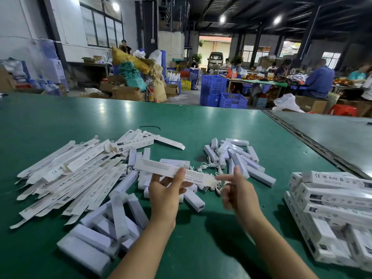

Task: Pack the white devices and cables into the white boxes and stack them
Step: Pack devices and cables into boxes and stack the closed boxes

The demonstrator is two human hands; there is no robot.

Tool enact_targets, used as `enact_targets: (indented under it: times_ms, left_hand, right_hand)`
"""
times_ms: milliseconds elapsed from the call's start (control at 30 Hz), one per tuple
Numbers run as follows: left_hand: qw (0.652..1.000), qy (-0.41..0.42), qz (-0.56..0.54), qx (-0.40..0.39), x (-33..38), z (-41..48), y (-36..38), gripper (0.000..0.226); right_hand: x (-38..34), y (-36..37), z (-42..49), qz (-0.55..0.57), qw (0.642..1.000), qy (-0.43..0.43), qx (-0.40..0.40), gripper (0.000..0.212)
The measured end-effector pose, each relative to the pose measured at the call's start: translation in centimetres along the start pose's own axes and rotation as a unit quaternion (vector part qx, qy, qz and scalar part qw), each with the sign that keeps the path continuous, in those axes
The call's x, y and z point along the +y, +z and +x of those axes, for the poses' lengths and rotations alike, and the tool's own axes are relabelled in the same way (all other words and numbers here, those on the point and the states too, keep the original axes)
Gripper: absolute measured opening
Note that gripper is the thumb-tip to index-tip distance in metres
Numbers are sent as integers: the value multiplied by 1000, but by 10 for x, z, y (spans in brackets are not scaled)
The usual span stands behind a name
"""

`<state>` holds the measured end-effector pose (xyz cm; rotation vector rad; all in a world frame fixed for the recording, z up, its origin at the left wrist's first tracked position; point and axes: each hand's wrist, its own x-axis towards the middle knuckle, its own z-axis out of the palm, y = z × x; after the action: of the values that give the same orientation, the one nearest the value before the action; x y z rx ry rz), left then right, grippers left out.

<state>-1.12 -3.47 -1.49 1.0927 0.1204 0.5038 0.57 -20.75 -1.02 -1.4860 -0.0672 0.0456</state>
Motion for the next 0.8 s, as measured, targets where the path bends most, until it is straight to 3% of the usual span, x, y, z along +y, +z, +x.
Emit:
enact_targets:
  times_ms: [33,67,100,133,167,267,367,467,567,700,800]
  left_hand:
    - [1000,-3,-8,13,0,2,-1,41]
    - [999,-9,-18,26,0,4,-3,36]
    - [999,-18,-27,37,-1,6,-4,31]
    - [998,-25,-32,45,-2,7,-5,28]
    - [998,-31,-32,49,-3,8,-6,26]
    - [997,-37,-30,52,-5,9,-7,29]
    - [998,-38,-29,52,-5,10,-7,31]
    - [998,-43,-26,49,-5,9,-7,29]
    - [998,-45,-19,49,-5,10,-9,26]
    - [998,-46,-17,48,-5,11,-9,26]
    - [998,-48,-17,45,-4,10,-9,27]
  right_hand:
    - [4,-7,5,-156,983,-43,83,39]
    - [8,-15,10,-320,937,-66,121,25]
    - [11,-20,14,-442,887,-59,116,18]
    - [14,-22,18,-516,851,-35,94,25]
    - [17,-24,21,-545,836,-13,72,34]
    - [18,-20,24,-558,827,-20,66,47]
    - [22,-16,26,-605,794,-48,31,59]
    - [21,-16,24,-634,772,-40,-27,56]
    - [19,-20,20,-629,774,-62,-36,44]
    - [12,-29,15,-585,804,-100,-15,22]
    - [10,-32,14,-573,814,-96,-14,22]
